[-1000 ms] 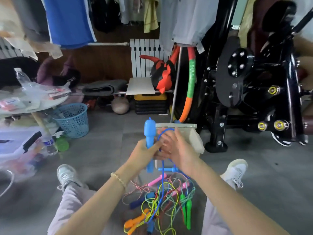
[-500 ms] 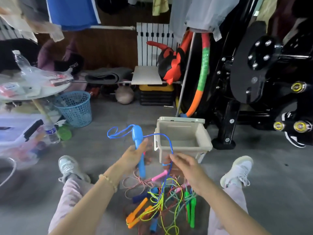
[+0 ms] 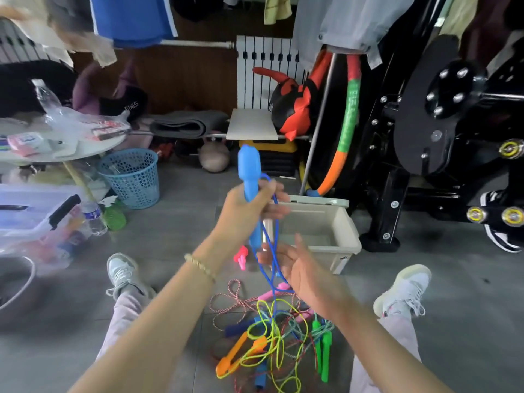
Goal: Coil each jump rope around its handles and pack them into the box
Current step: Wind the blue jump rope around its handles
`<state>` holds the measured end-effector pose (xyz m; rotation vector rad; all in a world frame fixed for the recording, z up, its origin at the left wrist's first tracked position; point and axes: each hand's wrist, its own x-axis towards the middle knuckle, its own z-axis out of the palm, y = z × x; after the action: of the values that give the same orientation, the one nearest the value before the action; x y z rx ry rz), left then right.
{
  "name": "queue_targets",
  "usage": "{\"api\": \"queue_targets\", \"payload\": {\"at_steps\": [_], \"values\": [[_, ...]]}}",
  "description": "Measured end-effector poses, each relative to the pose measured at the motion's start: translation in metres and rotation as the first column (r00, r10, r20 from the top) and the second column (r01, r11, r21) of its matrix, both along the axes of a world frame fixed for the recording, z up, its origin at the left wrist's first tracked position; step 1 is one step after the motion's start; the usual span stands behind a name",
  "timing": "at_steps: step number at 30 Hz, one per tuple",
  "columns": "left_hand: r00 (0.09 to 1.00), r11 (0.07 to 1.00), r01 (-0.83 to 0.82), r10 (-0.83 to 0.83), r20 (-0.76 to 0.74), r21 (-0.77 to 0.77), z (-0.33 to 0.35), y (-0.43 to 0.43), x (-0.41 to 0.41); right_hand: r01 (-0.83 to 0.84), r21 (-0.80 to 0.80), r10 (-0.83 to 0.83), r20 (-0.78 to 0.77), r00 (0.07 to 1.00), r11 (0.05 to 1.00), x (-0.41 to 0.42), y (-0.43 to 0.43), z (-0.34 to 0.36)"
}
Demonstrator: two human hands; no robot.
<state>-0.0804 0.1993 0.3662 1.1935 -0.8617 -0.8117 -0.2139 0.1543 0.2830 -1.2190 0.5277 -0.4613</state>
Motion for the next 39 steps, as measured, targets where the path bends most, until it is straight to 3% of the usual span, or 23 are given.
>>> {"api": "queue_targets", "payload": {"at_steps": [2,4,8,11,15,19,26,29,31,33,36,39], "values": [[0.998,0.997,-0.066,0.066,0.013,-0.038,0.019,-0.008,0.015,-0.058,-0.230,0.013,-0.190,0.982,0.971,-0.007,0.003,-0.007],[0.994,0.994,-0.101,0.102,0.039,-0.031,0.026,-0.011,0.026,-0.053,-0.342,-0.026,-0.224,0.974,0.938,-0.013,0.000,-0.011],[0.992,0.994,-0.112,0.112,0.053,0.003,0.018,-0.008,0.035,0.070,-0.333,-0.119,-0.128,0.985,0.940,-0.015,-0.010,0.003],[0.995,0.997,-0.079,0.078,0.061,0.016,0.014,0.000,0.032,0.040,-0.301,-0.079,-0.119,0.990,0.953,-0.015,-0.012,0.017],[0.987,0.997,0.045,-0.055,0.154,0.069,0.015,0.007,0.017,-0.016,-0.448,-0.066,-0.168,0.984,0.894,-0.004,-0.010,0.037],[0.988,0.998,0.025,-0.035,0.154,0.065,0.019,0.005,0.018,-0.075,-0.355,0.040,-0.103,0.994,0.932,0.006,-0.002,0.050],[0.984,0.987,-0.153,0.147,0.101,0.051,0.008,0.008,0.048,-0.392,-0.423,0.222,-0.397,0.891,0.817,-0.002,0.003,0.031],[0.992,0.980,-0.090,0.071,0.106,0.179,-0.016,0.016,0.049,-0.201,-0.404,0.093,-0.271,0.958,0.892,0.000,-0.001,0.039],[0.982,0.952,0.058,-0.109,0.156,0.301,-0.036,0.026,0.033,0.011,-0.402,-0.064,-0.120,0.991,0.916,0.005,-0.008,0.053],[0.957,0.913,0.214,-0.267,0.114,0.347,-0.051,0.036,0.009,0.156,-0.422,-0.189,-0.038,0.981,0.893,0.010,-0.018,0.063],[0.976,0.946,0.194,-0.212,0.047,0.259,-0.059,0.037,-0.007,0.287,-0.417,-0.306,0.022,0.952,0.863,0.017,-0.027,0.071],[0.982,0.973,0.127,-0.151,0.117,0.190,-0.045,0.029,-0.003,0.301,-0.358,-0.314,0.023,0.949,0.884,0.021,-0.030,0.067]]}}
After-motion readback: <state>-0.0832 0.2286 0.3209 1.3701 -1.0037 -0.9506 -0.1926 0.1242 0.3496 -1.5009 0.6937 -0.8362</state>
